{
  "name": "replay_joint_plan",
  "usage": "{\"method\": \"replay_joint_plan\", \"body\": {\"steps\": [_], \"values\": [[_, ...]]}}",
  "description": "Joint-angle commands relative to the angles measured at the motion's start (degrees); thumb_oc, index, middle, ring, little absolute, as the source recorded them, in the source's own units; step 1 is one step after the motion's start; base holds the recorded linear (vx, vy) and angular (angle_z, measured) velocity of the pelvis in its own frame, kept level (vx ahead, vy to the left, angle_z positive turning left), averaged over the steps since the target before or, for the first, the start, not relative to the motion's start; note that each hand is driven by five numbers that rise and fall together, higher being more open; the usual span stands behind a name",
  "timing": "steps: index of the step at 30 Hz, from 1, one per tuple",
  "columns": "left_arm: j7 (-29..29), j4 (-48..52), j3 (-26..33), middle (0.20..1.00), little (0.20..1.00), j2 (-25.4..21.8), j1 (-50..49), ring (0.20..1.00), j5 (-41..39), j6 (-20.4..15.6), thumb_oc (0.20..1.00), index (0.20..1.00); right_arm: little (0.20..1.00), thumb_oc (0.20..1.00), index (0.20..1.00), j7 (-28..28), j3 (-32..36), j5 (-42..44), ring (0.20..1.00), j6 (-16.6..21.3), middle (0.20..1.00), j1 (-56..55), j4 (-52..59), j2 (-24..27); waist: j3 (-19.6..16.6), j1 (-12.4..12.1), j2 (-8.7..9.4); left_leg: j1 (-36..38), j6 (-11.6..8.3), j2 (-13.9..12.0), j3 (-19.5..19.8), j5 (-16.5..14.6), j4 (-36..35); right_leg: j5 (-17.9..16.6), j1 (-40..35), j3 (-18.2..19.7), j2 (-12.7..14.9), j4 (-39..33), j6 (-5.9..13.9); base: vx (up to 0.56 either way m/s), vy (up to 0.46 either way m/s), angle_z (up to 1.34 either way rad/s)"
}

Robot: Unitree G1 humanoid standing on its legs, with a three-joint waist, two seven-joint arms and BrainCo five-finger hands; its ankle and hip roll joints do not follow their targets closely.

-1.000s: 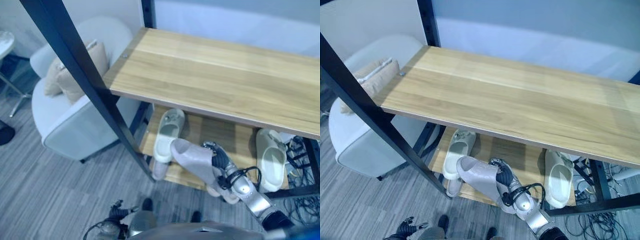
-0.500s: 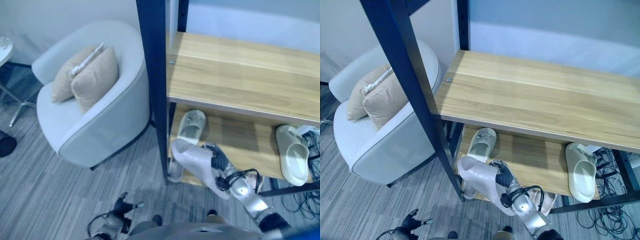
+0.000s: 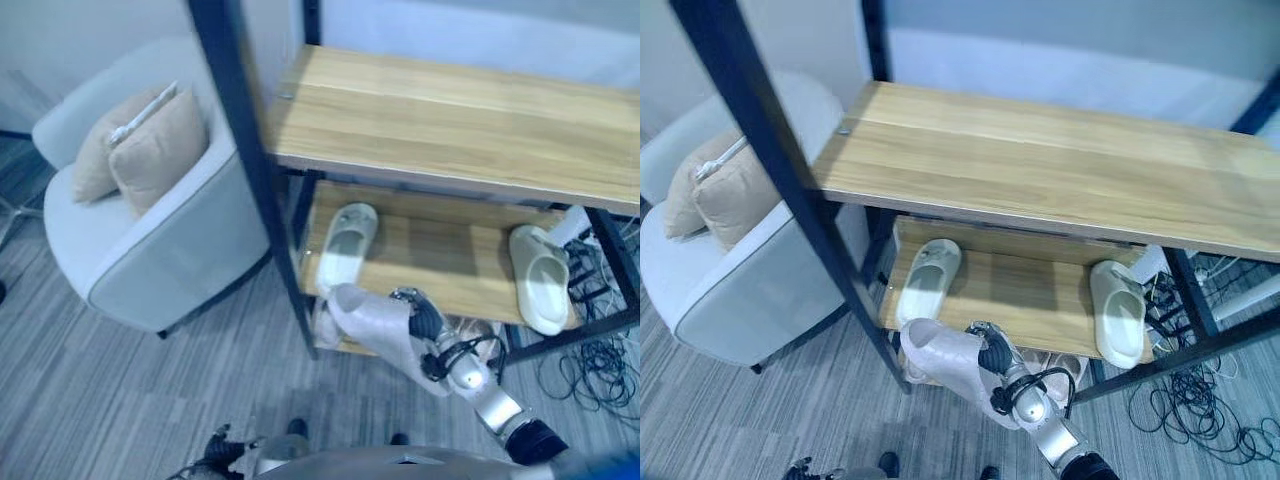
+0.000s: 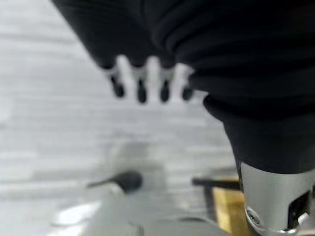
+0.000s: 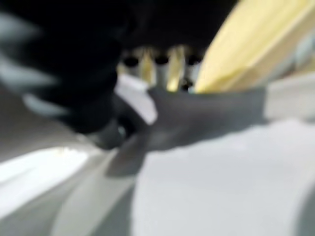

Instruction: Arrange the slippers neatly on the shoe rack.

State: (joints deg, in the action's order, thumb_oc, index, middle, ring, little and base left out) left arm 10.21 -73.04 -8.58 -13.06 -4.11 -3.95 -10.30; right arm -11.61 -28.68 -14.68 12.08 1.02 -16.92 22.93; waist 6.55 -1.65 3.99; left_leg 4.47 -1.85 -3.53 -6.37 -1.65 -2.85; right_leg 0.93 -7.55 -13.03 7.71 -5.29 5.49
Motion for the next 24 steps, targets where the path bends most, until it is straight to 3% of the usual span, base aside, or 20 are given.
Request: {"method": "replay_joint_plan", "body": {"steps": [1,7,14,19,24], "values": [[0.27,-4.31,-0.9,1.0,1.0,0.71,4.46,1.0,-0.28,-1.02,1.0,1.0,0.2,0.2,0.2,-1.96,-0.97,-3.18,0.2,2.02,0.2,0.61,4.52,-0.02,-3.17,0.11,1.19,-2.49,1.87,1.33,-0.15,-5.32,7.08,1.05,3.39,2.01,2.66,9.23,2.41,-0.02,-0.044,-0.03],[0.34,-4.55,-1.73,1.0,1.0,1.82,4.33,1.0,0.39,-0.83,1.0,1.0,0.2,0.2,0.2,-1.9,-0.57,-3.82,0.2,2.04,0.2,-3.24,5.82,0.37,-3.08,1.68,1.13,-1.32,1.32,0.09,-0.79,-4.76,6.43,1.34,3.56,2.65,1.92,9.13,2.13,-0.03,-0.045,-0.09],[0.31,-3.48,-0.65,1.0,1.0,0.99,4.64,1.0,-1.17,-1.65,1.0,1.0,0.2,0.2,0.2,-0.61,-0.86,-6.67,0.2,2.29,0.2,-7.61,3.88,2.42,-1.91,2.81,1.2,-2.32,1.05,0.2,-0.46,-6.68,10.88,3.07,4.94,3.22,1.94,13.66,1.82,0.0,-0.002,-0.01],[1.4,-0.15,-0.27,1.0,1.0,-0.6,6.21,1.0,-5.42,-3.28,1.0,1.0,0.2,0.2,0.2,-1.69,0.02,-7.39,0.2,2.49,0.2,-8.55,2.06,3.73,0.6,3.39,1.47,-6.2,1.15,-0.33,-0.34,-8.44,17.55,4.05,8.37,3.86,2.75,18.62,1.46,-0.06,-0.012,0.01],[1.81,1.7,0.76,1.0,1.0,-3.2,9.33,1.0,-10.39,-4.49,1.0,1.0,0.2,0.2,0.2,-1.2,-0.79,-7.86,0.2,1.87,0.2,-7.49,-1.94,5.84,3.26,4.08,1.66,-14.25,1.93,-2.03,0.31,-12.98,29.79,7.54,15.82,4.85,3.64,29.76,0.44,-0.1,0.022,0.02]]}}
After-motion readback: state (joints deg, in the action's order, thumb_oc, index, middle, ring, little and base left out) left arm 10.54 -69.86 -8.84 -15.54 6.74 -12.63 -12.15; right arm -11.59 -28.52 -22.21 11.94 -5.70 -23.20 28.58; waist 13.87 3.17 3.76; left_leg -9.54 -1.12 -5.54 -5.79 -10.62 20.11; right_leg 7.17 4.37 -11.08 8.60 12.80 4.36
